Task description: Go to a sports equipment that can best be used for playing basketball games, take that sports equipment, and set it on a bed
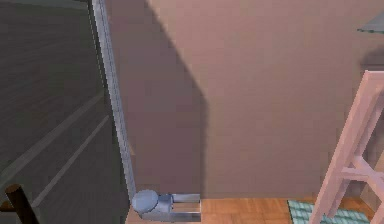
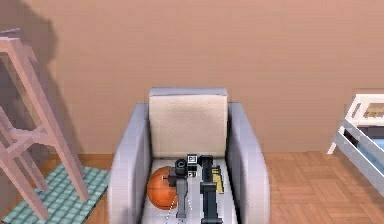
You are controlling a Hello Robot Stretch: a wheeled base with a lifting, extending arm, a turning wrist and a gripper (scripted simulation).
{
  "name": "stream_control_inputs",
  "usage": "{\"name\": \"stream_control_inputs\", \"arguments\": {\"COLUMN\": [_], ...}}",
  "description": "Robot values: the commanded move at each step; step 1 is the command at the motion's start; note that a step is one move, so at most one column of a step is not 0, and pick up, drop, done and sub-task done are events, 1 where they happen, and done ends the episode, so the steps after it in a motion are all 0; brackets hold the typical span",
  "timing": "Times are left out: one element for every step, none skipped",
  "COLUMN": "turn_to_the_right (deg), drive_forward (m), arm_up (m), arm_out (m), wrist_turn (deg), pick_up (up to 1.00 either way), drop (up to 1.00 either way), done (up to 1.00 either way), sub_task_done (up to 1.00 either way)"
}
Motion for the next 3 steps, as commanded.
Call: {"name": "stream_control_inputs", "arguments": {"turn_to_the_right": [0.0, 0.0, 0.0], "drive_forward": [0.0, 0.0, 0.0], "arm_up": [0.0, 0.0, 0.0], "arm_out": [0.0, 0.0, 0.0], "wrist_turn": [45.0, 45.0, 45.0], "pick_up": [0.0, 0.0, 0.0], "drop": [0.0, 0.0, 0.0], "done": [0.0, 0.0, 0.0], "sub_task_done": [0.0, 0.0, 0.0]}}
